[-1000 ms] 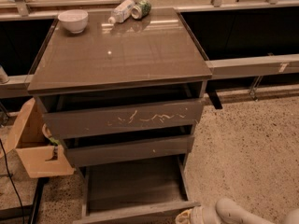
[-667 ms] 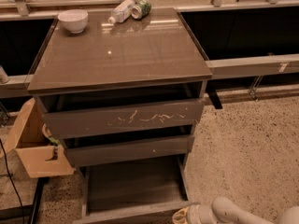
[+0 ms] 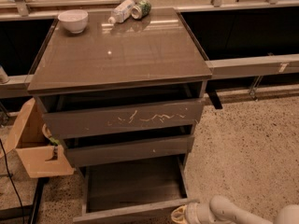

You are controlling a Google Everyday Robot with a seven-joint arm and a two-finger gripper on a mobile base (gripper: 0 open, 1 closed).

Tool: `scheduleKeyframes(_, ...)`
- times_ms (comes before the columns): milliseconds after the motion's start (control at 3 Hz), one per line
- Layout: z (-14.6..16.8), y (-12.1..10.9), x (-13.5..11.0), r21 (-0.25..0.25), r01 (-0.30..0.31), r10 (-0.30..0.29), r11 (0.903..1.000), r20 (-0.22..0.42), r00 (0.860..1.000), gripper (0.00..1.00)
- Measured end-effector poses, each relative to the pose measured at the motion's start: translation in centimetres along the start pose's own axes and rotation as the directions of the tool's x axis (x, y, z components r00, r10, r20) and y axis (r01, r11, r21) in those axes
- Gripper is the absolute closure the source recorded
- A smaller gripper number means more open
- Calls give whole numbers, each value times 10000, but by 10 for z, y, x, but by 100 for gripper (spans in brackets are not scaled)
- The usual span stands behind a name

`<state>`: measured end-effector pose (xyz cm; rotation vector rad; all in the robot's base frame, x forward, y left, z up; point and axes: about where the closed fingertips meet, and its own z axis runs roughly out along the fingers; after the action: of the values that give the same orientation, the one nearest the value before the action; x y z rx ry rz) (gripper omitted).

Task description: Close bottom drawer

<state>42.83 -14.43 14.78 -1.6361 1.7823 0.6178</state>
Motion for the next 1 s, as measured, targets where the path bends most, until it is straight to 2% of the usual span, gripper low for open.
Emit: scheduleKeyframes(1000,0,0,0,-2,0,0,10000,1,10000,11)
